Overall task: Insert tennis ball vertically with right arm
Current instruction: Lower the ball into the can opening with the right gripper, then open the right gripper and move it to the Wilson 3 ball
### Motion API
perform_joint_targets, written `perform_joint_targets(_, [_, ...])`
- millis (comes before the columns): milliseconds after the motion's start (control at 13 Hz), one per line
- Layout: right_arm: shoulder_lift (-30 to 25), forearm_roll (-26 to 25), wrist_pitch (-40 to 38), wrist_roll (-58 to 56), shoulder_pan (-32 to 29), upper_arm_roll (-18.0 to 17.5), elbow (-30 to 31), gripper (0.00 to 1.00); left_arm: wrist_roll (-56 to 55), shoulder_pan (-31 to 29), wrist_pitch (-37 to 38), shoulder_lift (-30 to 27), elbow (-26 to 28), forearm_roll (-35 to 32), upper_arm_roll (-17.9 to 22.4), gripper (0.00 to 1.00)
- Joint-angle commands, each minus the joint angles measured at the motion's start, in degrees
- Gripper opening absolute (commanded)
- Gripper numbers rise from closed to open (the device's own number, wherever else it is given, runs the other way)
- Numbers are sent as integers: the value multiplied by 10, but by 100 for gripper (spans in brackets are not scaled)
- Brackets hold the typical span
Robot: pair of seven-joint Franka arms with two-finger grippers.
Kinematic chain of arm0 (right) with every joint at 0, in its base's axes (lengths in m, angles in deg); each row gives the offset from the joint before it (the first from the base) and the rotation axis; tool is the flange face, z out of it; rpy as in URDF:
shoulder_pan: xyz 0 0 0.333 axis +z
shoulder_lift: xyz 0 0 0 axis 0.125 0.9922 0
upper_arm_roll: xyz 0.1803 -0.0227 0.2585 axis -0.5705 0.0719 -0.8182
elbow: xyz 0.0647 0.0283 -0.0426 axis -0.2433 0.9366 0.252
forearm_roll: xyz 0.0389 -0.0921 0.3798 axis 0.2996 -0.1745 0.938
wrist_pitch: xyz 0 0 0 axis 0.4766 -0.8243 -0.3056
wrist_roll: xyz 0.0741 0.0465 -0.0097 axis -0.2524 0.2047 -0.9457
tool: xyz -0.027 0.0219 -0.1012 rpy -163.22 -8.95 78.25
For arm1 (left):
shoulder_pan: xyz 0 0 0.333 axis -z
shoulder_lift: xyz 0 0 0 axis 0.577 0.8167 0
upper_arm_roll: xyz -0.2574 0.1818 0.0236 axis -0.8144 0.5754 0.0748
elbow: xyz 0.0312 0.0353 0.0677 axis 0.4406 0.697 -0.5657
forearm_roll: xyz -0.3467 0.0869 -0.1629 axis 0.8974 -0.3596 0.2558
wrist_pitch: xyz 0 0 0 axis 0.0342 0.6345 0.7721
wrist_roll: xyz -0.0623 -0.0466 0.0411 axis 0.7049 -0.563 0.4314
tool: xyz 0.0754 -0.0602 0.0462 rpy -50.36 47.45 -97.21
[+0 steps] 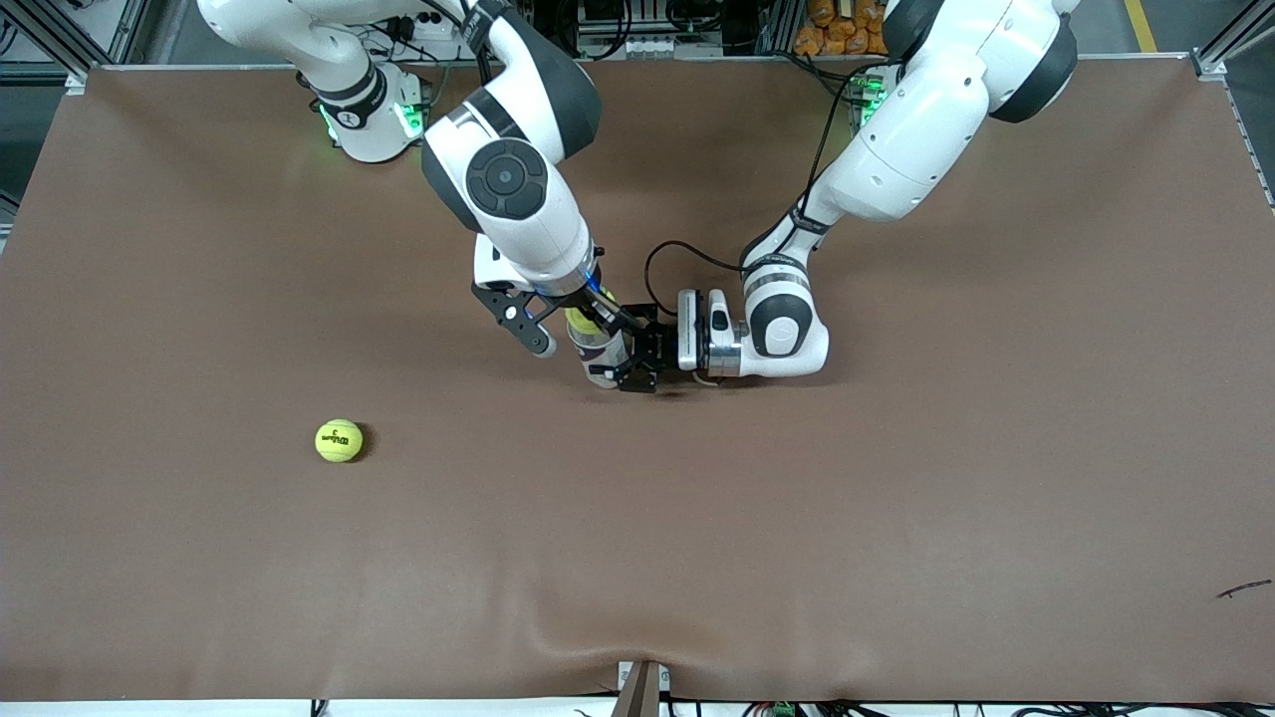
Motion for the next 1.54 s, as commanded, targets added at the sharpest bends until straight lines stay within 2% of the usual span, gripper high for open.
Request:
perform_joint_targets(0, [14, -9, -4, 13, 12, 5, -7, 60, 25, 2, -6, 15, -4, 13, 1, 77])
perform_joint_targets(77, [18, -9, -3, 13, 12, 5, -8, 66, 25, 2, -6, 15, -4, 13, 1, 77])
perform_joint_targets(154, [20, -9, -3, 13, 13, 5, -8, 80, 25, 2, -6, 14, -4, 13, 1, 77])
perform_joint_targets(231, [20, -9, -3, 13, 12, 5, -9, 100, 25, 2, -6, 13, -4, 13, 1, 77])
perform_joint_targets(692, [13, -9, -5, 8, 2, 6, -16, 100, 25, 2, -6, 14, -5, 13, 1, 77])
perform_joint_targets(846, [1, -9, -29, 0, -12, 7, -17, 100, 25, 2, -6, 14, -5, 13, 1, 77])
perform_joint_targets(1231, [-55, -20, -160, -147, -110, 9, -20, 100, 25, 1, -5, 14, -5, 13, 1, 77])
perform_joint_targets(1462, [-53, -45, -201, -282, -194, 8, -19, 100, 25, 2, -5, 14, -5, 13, 1, 77])
